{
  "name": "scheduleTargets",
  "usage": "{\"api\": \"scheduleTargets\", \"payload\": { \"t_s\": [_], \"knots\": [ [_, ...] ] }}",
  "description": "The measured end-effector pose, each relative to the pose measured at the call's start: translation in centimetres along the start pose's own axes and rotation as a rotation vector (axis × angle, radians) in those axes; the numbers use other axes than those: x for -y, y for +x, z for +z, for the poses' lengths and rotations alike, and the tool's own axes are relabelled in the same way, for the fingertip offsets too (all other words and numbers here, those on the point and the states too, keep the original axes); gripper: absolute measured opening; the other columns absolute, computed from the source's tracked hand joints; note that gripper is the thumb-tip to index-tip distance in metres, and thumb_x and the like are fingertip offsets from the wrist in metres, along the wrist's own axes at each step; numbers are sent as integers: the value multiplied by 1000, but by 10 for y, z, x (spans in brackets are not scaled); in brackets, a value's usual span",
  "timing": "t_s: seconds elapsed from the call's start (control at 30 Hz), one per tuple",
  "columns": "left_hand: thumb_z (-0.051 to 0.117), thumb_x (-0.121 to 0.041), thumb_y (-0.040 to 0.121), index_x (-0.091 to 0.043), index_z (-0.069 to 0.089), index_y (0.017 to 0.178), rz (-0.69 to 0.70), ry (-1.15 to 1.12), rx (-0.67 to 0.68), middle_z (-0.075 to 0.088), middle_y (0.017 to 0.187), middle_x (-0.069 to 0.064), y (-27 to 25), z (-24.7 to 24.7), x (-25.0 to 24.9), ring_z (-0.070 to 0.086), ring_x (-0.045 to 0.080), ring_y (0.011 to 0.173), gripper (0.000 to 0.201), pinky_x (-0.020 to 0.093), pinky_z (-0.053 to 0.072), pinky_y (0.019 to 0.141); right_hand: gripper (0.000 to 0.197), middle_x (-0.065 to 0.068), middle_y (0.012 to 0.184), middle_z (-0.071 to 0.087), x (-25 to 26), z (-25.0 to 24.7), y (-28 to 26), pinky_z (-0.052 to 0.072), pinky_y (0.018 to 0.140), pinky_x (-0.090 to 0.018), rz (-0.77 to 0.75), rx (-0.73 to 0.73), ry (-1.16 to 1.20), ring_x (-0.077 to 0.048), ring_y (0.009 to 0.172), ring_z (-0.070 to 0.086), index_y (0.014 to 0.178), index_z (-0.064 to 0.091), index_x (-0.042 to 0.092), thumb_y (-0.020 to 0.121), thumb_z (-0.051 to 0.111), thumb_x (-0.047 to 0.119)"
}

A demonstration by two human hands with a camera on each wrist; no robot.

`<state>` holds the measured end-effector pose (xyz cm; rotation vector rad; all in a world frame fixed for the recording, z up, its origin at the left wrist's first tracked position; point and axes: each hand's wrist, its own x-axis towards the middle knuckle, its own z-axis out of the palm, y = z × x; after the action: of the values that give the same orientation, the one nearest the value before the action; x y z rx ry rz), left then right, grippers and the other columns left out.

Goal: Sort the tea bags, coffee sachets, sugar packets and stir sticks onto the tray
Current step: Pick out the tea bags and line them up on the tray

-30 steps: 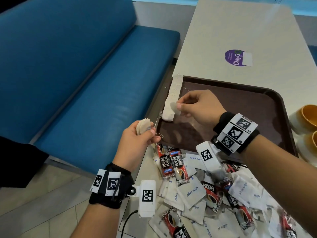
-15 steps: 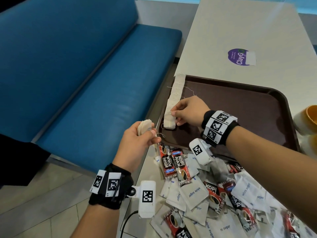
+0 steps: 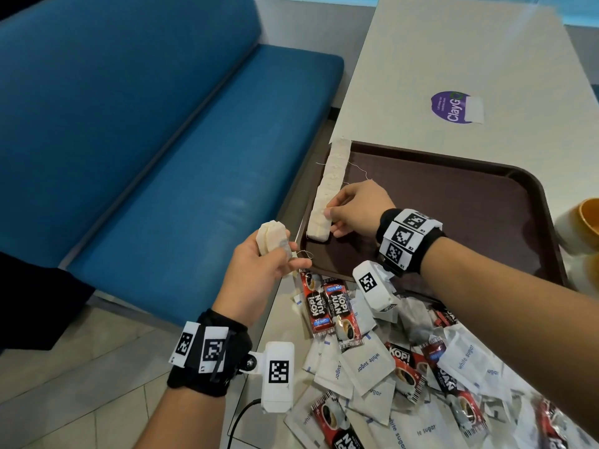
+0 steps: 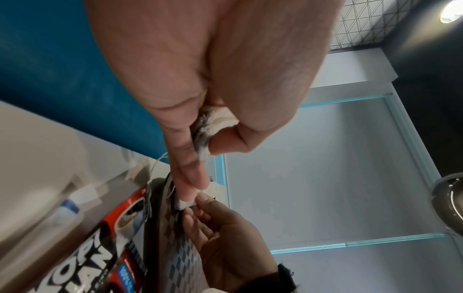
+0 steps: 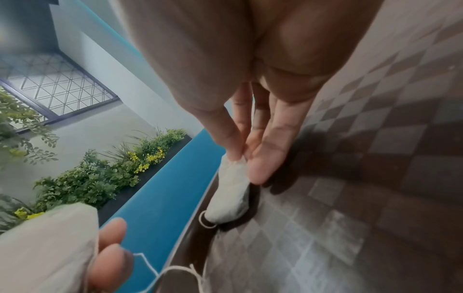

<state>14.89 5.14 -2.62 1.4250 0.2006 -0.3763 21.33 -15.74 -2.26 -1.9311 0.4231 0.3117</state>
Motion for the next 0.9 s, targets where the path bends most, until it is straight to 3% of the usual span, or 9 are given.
{"api": "scheduleTargets", "payload": {
  "t_s": [0.2,0.33,0.43,0.53,0.67,0.77,0.9],
  "knots": [
    [46,14,94,-1,57,117,2,-54,8,65,102,16,-1,-1,0,76,36,88,30,44,58,94,12,-14,81,77,2,-6,-3,66,68,-39,-5,-66,-32,-28,68,76,95,70,4,87,79,7],
    [51,4,73,-1,58,113,-3,-161,65,63,104,18,-5,3,-6,73,44,98,41,40,61,90,3,-11,84,76,5,-11,-12,65,70,-38,-73,-83,-85,-19,66,72,90,71,10,91,73,11],
    [45,18,86,3,56,119,7,-179,91,64,110,22,-6,7,-7,71,47,104,37,39,61,90,6,-4,77,73,11,-12,-29,64,70,-37,-168,-66,-55,-16,64,71,85,72,14,91,74,13],
    [36,24,94,5,59,119,28,-169,122,71,110,21,-6,10,-6,74,41,99,38,37,62,88,3,0,80,72,20,-13,-51,59,65,-27,-255,-5,34,-13,65,68,93,74,11,90,74,10],
    [46,14,99,2,64,120,19,-155,242,74,115,20,-11,15,-6,72,43,104,30,44,59,95,16,-5,100,73,21,-13,-71,59,68,-29,-326,64,67,-18,75,71,106,74,17,91,76,17],
    [45,12,101,5,62,123,-2,-141,274,73,115,23,-13,18,-3,71,44,104,29,45,58,96,17,3,98,75,15,-14,-79,60,75,-31,-364,91,-21,-23,87,72,105,76,23,88,79,23],
    [55,-1,101,2,69,115,24,-74,225,76,107,22,-13,20,-3,74,44,98,20,39,61,89,7,3,87,77,11,-19,-83,52,67,-19,-384,131,-45,-5,74,69,95,80,18,89,79,22]
  ]
}}
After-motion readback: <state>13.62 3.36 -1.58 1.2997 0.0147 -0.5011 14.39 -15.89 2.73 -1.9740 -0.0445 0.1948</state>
